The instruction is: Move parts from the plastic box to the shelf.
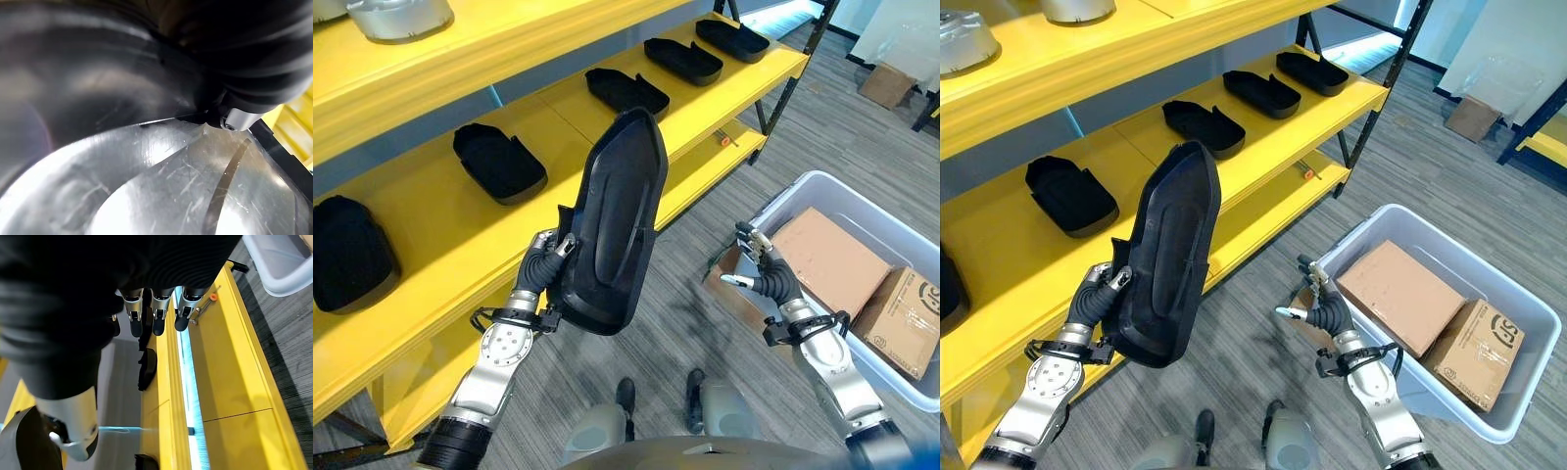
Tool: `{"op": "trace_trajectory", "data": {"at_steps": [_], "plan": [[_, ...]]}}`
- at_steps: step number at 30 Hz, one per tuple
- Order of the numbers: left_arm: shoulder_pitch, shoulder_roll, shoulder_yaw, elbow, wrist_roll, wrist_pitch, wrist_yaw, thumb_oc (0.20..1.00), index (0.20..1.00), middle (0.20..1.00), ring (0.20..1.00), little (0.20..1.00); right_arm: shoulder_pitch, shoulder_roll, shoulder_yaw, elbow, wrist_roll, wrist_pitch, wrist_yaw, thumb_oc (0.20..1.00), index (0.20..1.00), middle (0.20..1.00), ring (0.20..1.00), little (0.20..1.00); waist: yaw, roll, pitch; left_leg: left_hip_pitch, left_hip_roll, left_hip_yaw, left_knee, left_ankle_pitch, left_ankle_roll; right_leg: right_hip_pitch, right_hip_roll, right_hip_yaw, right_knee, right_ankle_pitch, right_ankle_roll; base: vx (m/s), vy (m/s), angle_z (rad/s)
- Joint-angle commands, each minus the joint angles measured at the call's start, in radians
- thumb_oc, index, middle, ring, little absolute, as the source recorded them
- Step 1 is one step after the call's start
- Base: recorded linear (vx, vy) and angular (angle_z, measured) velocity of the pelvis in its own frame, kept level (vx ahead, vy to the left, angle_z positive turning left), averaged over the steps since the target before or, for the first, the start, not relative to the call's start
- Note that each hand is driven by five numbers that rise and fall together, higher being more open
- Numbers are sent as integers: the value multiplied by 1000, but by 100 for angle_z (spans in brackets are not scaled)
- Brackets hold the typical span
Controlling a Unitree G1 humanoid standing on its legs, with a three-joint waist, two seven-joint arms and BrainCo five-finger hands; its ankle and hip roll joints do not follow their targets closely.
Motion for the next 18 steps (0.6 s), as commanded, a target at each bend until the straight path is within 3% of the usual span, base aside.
{"op": "trace_trajectory", "data": {"at_steps": [1,2,5,8,9,10,11,13,14,15,16,17,18], "plan": [[7,29,55,-114,10,-77,13,200,200,200,200,200,-40,-25,13,-54,40,-52,18,1000,1000,1000,1000,1000,27,-8,-79,-1,-19,-3,-101,13,-6,67,48,11,-162,92,-5,-34,-85,10],[13,27,56,-111,11,-79,14,200,200,200,200,200,-36,-29,15,-53,41,-55,17,1000,1000,1000,1000,1000,32,-10,-83,-14,-20,-5,-93,17,-10,80,60,28,-195,98,-10,-82,-116,1],[31,16,66,-115,-10,-81,8,200,200,200,200,200,-38,-40,10,-43,40,-54,19,1000,1000,1000,1000,1000,50,-17,-93,-45,-25,-17,-70,30,-22,118,60,-2,-283,134,-16,-89,-98,9],[29,15,47,-106,-18,-80,-7,200,200,200,200,200,-15,-51,-16,-38,51,-62,8,1000,1000,1000,1000,1000,42,-20,-80,-77,-40,-26,-10,24,-38,128,56,-22,-287,125,-26,-79,-15,46],[19,12,38,-96,-27,-76,-10,200,200,200,200,200,-7,-60,-33,-38,53,-65,1,1000,1000,1000,1000,1000,27,-22,-66,-101,-28,20,45,10,-49,125,43,-47,-274,117,-29,-207,54,73],[11,9,34,-89,-34,-75,-15,200,200,200,200,200,-2,-64,-42,-37,57,-64,-6,1000,1000,1000,1000,1000,11,-25,-58,-117,-5,70,70,4,-51,112,29,-63,-269,128,-30,-283,101,127],[13,10,40,-94,-47,-77,-24,200,200,200,200,200,5,-71,-51,-35,62,-59,-10,1000,1000,1000,1000,1000,1,-39,-43,-122,66,129,140,-45,-55,103,0,-76,-265,143,-29,-234,114,124],[23,12,50,-100,-48,-80,-22,200,200,200,200,200,14,-70,-57,-35,64,-57,-6,1000,1000,1000,1000,1000,2,-44,-45,-109,93,116,151,-56,-60,101,-12,-78,-263,145,-28,-109,106,81],[33,11,58,-101,-47,-81,-16,200,200,200,200,200,32,-70,-68,-37,70,-56,-2,1000,1000,1000,1000,1000,-4,-51,-53,-83,167,97,144,-45,-70,96,-36,-85,-254,140,-25,-9,140,34],[38,10,63,-100,-46,-77,-14,200,200,200,200,200,43,-71,-75,-33,72,-52,-2,1000,1000,1000,1000,1000,-12,-43,-63,-54,221,92,111,-13,-87,97,-42,-98,-245,130,-23,4,339,28],[39,2,70,-93,-52,-71,-10,200,200,200,200,200,50,-69,-78,-26,72,-48,-9,1000,1000,1000,1000,1000,-20,-22,-78,-28,325,96,60,69,-115,88,-64,-115,-222,114,-10,50,221,38],[40,1,71,-93,-53,-70,-10,200,200,200,200,200,50,-70,-77,-26,72,-49,-9,1000,1000,1000,1000,1000,-23,-18,-78,-21,330,93,44,77,-120,88,-59,-118,-217,109,-14,31,324,47],[41,-3,74,-91,-58,-68,-7,200,200,200,200,200,50,-69,-75,-21,76,-43,-14,1000,1000,1000,1000,1000,-23,-4,-80,-13,375,86,8,124,-133,80,-74,-125,-196,101,-4,33,218,62]]}}
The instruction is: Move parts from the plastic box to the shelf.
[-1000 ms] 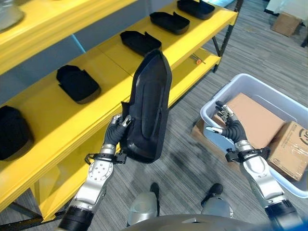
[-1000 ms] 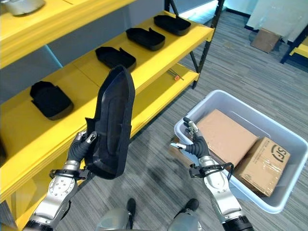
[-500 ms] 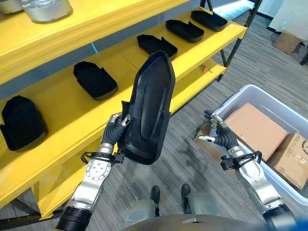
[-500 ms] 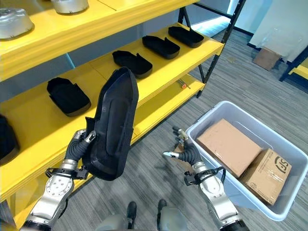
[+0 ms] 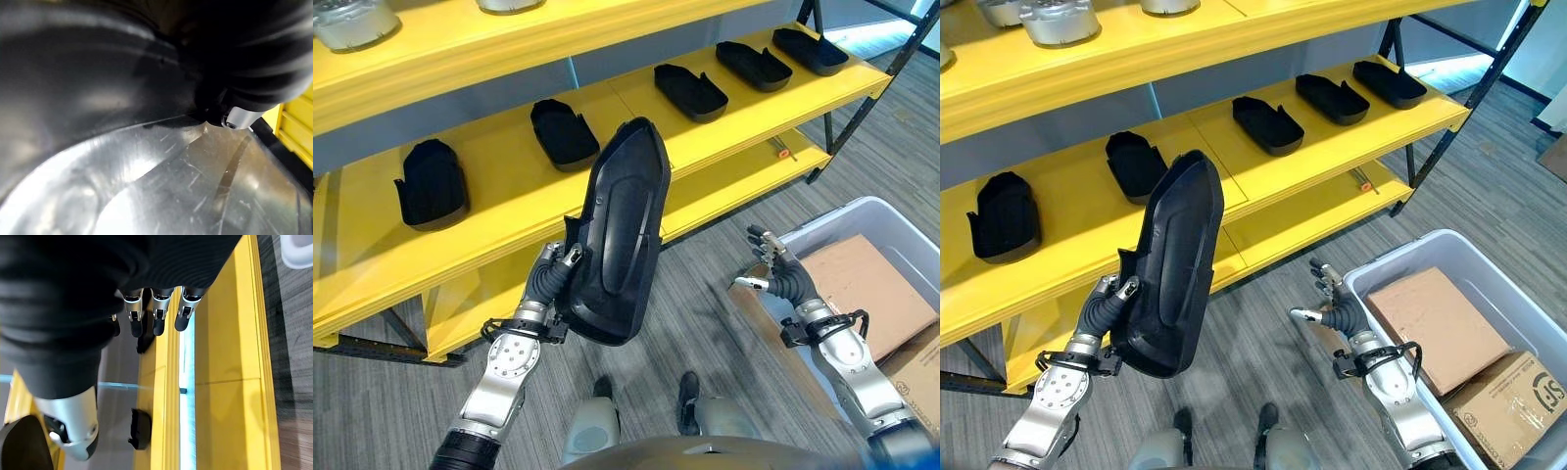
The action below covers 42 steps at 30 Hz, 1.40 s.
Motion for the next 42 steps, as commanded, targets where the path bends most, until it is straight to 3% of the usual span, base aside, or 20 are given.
{"op": "trace_trajectory", "data": {"at_steps": [1,2,3,5,9,11,16,18,19,20,23,26,27,30,31,32,36,39,40,42], "plan": [[21,12,97,-97,-53,-63,24,200,200,200,200,200,-1,1,5,-27,38,-40,-16,1000,1000,1000,1000,1000,-7,17,-57,55,138,-9,-191,186,-13,21,-42,132,0,-11,130,26,226,69],[21,11,98,-98,-53,-63,24,200,200,200,200,200,-2,0,6,-27,38,-40,-16,1000,1000,1000,1000,1000,-10,19,-58,59,141,-12,-205,196,-16,19,-40,128,5,-14,128,24,252,49],[11,8,102,-88,-50,-59,33,200,200,200,200,200,-14,3,6,-21,38,-39,-21,1000,1000,1000,1000,1000,1,34,-56,71,119,-44,-229,157,-24,10,-64,129,24,-11,147,19,256,36],[12,7,104,-90,-47,-57,24,200,200,200,200,200,-6,8,-5,-26,35,-39,-15,1000,1000,1000,1000,1000,-5,41,-63,77,87,-17,-249,103,-35,30,-101,118,23,6,169,53,327,33],[7,38,105,-101,-26,-55,11,200,200,200,200,200,15,40,-7,-39,27,-25,-2,1000,1000,1000,1000,1000,20,16,-56,71,-8,-32,-205,18,-16,66,-194,111,0,68,216,67,379,72],[14,52,112,-111,-19,-52,11,200,200,200,200,200,12,63,6,-34,24,-18,3,1000,1000,1000,1000,1000,34,-2,-55,44,-91,-35,-157,-30,21,70,-254,121,-22,135,235,46,425,36],[3,64,120,-114,6,-44,25,200,200,200,200,200,0,105,33,-13,11,-5,-2,1000,1000,1000,1000,1000,51,-3,-42,80,-183,-8,-193,-50,94,-17,-339,123,122,282,219,26,352,7],[-4,68,120,-115,10,-40,22,200,200,200,200,200,-10,111,48,-9,14,-5,3,1000,1000,1000,1000,1000,48,10,-24,98,-188,-8,-210,-45,110,-51,-296,124,202,232,197,25,286,-34],[-4,68,118,-114,11,-42,19,200,200,200,200,200,-9,111,51,-10,20,-5,9,1000,1000,1000,1000,1000,41,12,-22,109,-189,-14,-220,-45,113,-61,-237,146,206,180,186,135,240,-46],[-17,60,111,-105,-1,-44,16,200,200,200,200,200,-21,101,56,-4,38,-8,19,1000,1000,1000,1000,1000,24,12,-17,127,-196,-18,-240,-39,120,-105,-87,173,175,79,156,159,181,-28],[-8,42,110,-103,-9,-45,10,200,200,200,200,200,-27,87,64,5,49,-14,25,1000,1000,1000,1000,1000,10,-2,-15,136,-227,-18,-251,-43,125,-148,17,161,51,91,141,145,82,2],[-21,31,101,-90,-8,-43,15,200,200,200,200,200,-39,81,68,-2,50,-15,22,1000,1000,1000,1000,1000,-6,-5,-9,136,-239,-35,-229,-63,120,-156,41,185,-3,115,145,128,-17,10],[-28,23,83,-78,2,-47,14,200,200,200,200,200,-31,77,67,-5,52,-20,22,1000,1000,1000,1000,1000,-12,-19,-18,136,-252,-45,-209,-80,116,-101,56,243,-50,117,142,117,-60,42],[-35,15,69,-76,-6,-48,13,200,200,200,200,200,-35,72,63,3,62,-22,17,1000,1000,1000,1000,1000,-3,-19,-28,135,-251,-38,-197,-89,110,-72,63,239,-69,116,134,183,-126,52],[-52,3,47,-62,-27,-52,15,200,200,200,200,200,-35,68,44,8,75,-32,2,1000,1000,1000,1000,1000,-5,-17,-38,83,-250,-17,-64,-117,72,-21,50,214,-95,88,118,246,-178,33],[-53,3,46,-61,-27,-52,15,200,200,200,200,200,-35,68,43,8,75,-33,2,1000,1000,1000,1000,1000,-7,-16,-38,75,-250,-20,-51,-123,71,-21,50,211,-95,88,117,187,-153,23],[-74,4,32,-77,-57,-60,7,200,200,200,200,200,-13,45,21,6,79,-40,-2,1000,1000,1000,1000,1000,-13,-17,-8,-35,-220,35,146,-59,19,15,28,165,-96,71,99,14,-20,61],[-66,19,56,-94,-48,-62,29,200,200,200,200,200,-5,49,20,23,68,-42,-24,1000,1000,1000,1000,1000,-1,-30,-11,-36,-55,3,-12,-31,19,26,-16,172,-97,59,124,84,74,54],[-63,20,56,-96,-47,-61,30,200,200,200,200,200,-3,49,21,23,68,-42,-24,1000,1000,1000,1000,1000,-1,-30,-12,-26,-53,3,-30,-23,16,28,-13,171,-96,57,122,92,144,-2],[-76,17,77,-101,-39,-59,58,200,200,200,200,200,-5,42,19,32,66,-43,-38,1000,1000,1000,1000,1000,-7,3,-14,-20,133,10,-240,170,-29,12,-38,179,-58,16,156,115,299,-9]]}}
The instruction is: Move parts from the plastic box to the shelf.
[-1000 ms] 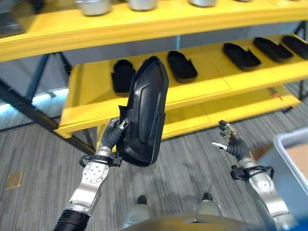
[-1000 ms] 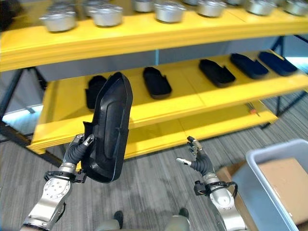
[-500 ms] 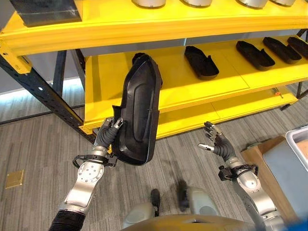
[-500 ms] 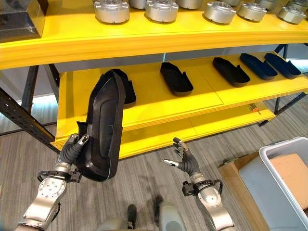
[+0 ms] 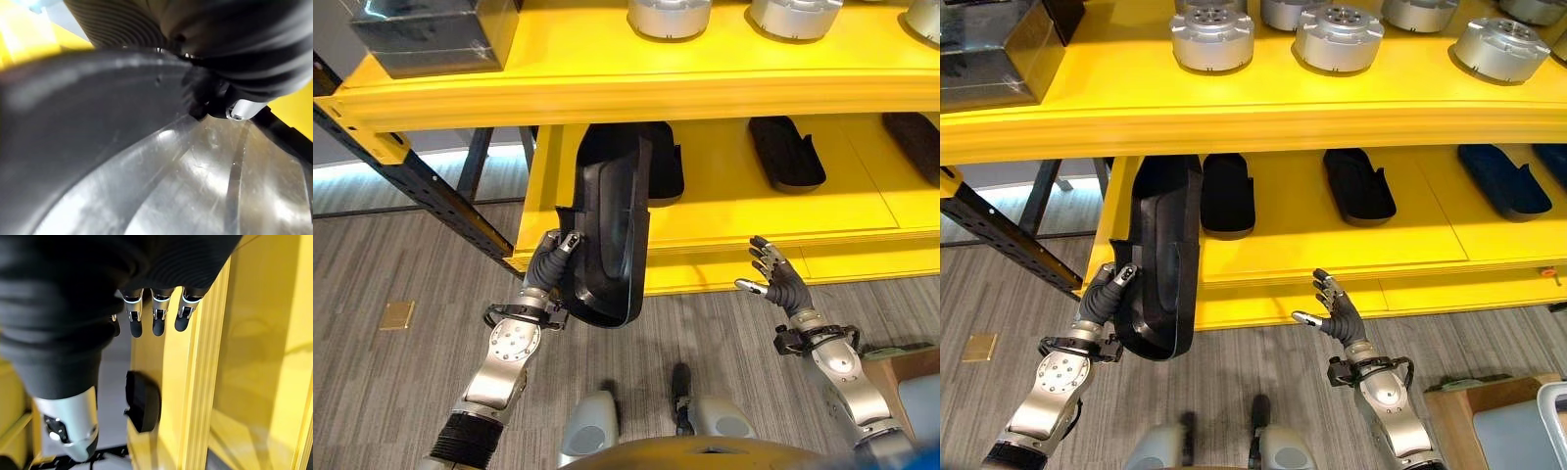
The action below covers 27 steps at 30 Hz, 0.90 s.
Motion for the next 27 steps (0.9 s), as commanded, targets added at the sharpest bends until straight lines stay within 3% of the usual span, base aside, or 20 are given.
{"op": "trace_trajectory", "data": {"at_steps": [1,3,5,9,13,15,18,27], "plan": [[-11,9,74,-138,-15,-77,48,200,200,200,200,200,-2,-27,18,-41,28,-58,-16,1000,1000,1000,1000,1000,-13,40,-51,59,69,109,-144,190,15,-19,-80,52,55,-45,160,112,305,-5],[-22,6,69,-144,-11,-78,44,200,200,200,200,200,-5,-21,24,-43,17,-58,-7,1000,1000,1000,1000,1000,-4,59,-62,75,45,90,-161,162,5,-26,-83,72,71,-43,172,105,229,-6],[-28,8,61,-149,-12,-78,38,200,200,200,200,200,-1,-19,22,-49,16,-58,-4,1000,1000,1000,1000,1000,-3,55,-64,75,27,91,-143,142,8,-26,-94,73,74,-35,176,55,120,-35],[-117,20,22,-130,-20,-79,46,200,200,200,200,200,-4,7,36,-63,15,-47,2,1000,1000,1000,1000,1000,-1,18,-46,53,-18,140,-45,74,14,-18,-150,79,95,-23,203,53,148,-24],[-199,11,-15,-91,-37,-78,75,200,200,200,200,200,-8,13,52,-69,18,-42,3,1000,1000,1000,1000,1000,-5,-4,-27,11,-35,156,38,36,15,-23,-170,77,106,-30,209,13,95,12],[-252,-2,-36,-64,-63,-76,92,200,200,200,200,200,-11,10,59,-75,19,-41,5,1000,1000,1000,1000,1000,-11,-11,-17,-15,-35,154,65,28,12,-33,-176,76,119,-34,210,-31,47,-6],[-486,-37,-116,31,-90,-67,168,200,200,200,200,200,-37,-3,84,-95,27,-37,-8,1000,1000,1000,1000,1000,-35,-21,14,-105,-33,139,139,19,-1,-87,-182,75,165,-42,208,-57,18,16],[-732,-94,-160,182,-171,-74,290,200,200,200,200,200,-86,-25,132,-130,45,-38,-22,1000,1000,1000,1000,1000,-69,-19,59,-211,-20,124,218,12,-14,-206,-178,95,253,-56,202,-74,-6,2]]}}
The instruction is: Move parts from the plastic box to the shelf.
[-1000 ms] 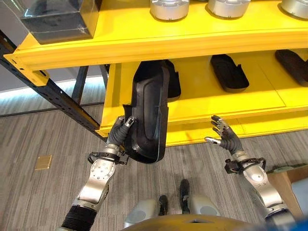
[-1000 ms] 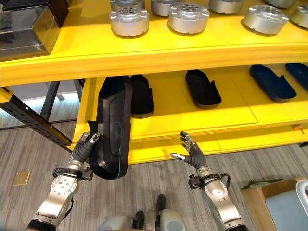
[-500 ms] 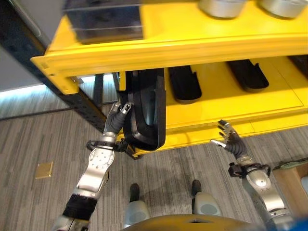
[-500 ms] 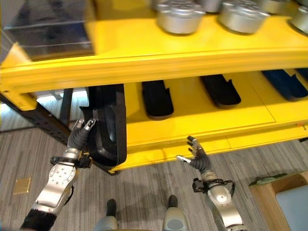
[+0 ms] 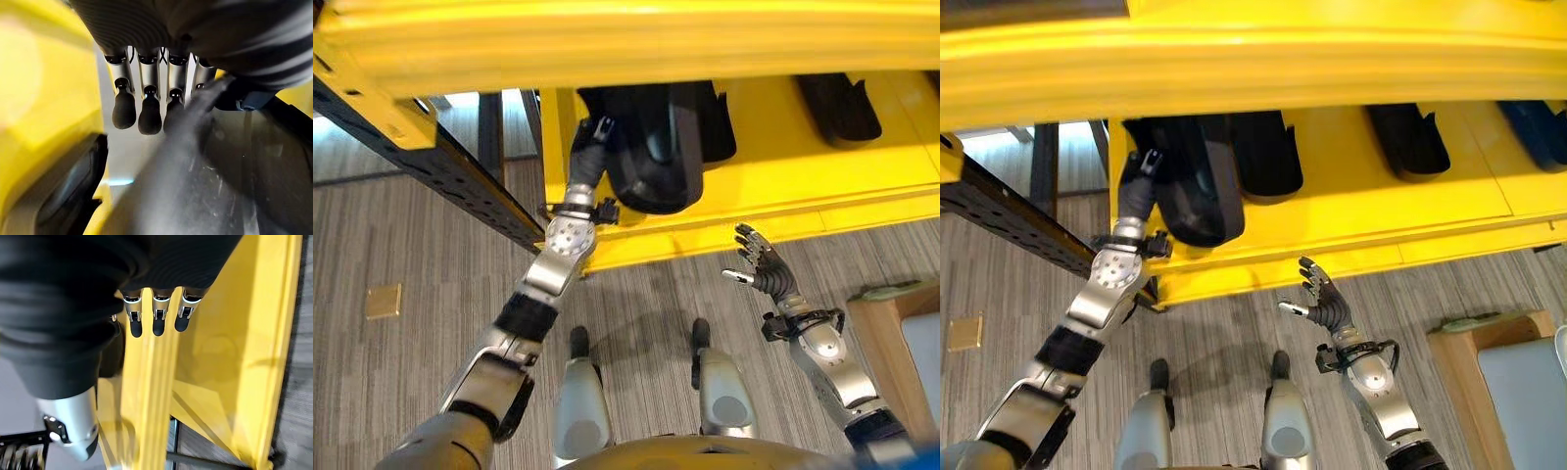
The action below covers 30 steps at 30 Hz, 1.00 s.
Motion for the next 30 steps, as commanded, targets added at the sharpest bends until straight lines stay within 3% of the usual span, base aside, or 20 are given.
{"op": "trace_trajectory", "data": {"at_steps": [1,10,17,23,24,30], "plan": [[-103,-3,27,-6,-42,-86,78,200,200,200,200,200,25,-20,-4,-112,46,-47,-8,1000,1000,1000,1000,1000,5,3,-61,-27,83,78,47,-12,-29,-12,-10,20,49,-10,-11,-73,-7,-2],[-232,38,90,64,-62,-110,185,200,200,200,200,200,63,-41,-11,-132,47,-56,5,1000,1000,1000,1000,1000,-20,4,-61,-109,95,60,89,-18,-40,-100,2,26,91,-15,-14,-41,-26,-4],[-308,170,120,140,-1,-88,233,200,200,200,200,200,94,-57,-16,-128,69,-63,35,1000,1000,1000,1000,1000,-26,5,-66,-151,98,50,108,-21,-44,-142,8,29,113,-18,-13,0,0,0],[-365,269,114,233,-57,-88,217,200,200,200,200,200,112,-61,-28,-120,84,-58,54,1000,1000,1000,1000,1000,-30,8,-65,-189,100,45,147,-38,-41,-173,6,28,141,-31,-11,-2,-1,2],[-373,313,105,250,-56,-77,203,200,200,200,200,200,123,-63,-32,-116,89,-57,65,1000,1000,1000,1000,1000,-29,10,-64,-199,99,43,161,-45,-38,-180,5,27,151,-35,-11,0,0,0],[-407,407,57,351,-39,-32,151,200,200,200,200,200,145,-70,-38,-109,101,-49,90,1000,1000,1000,1000,1000,-28,18,-63,-226,95,40,182,-53,-34,-198,0,26,168,-40,-11,-4,5,-3]]}}
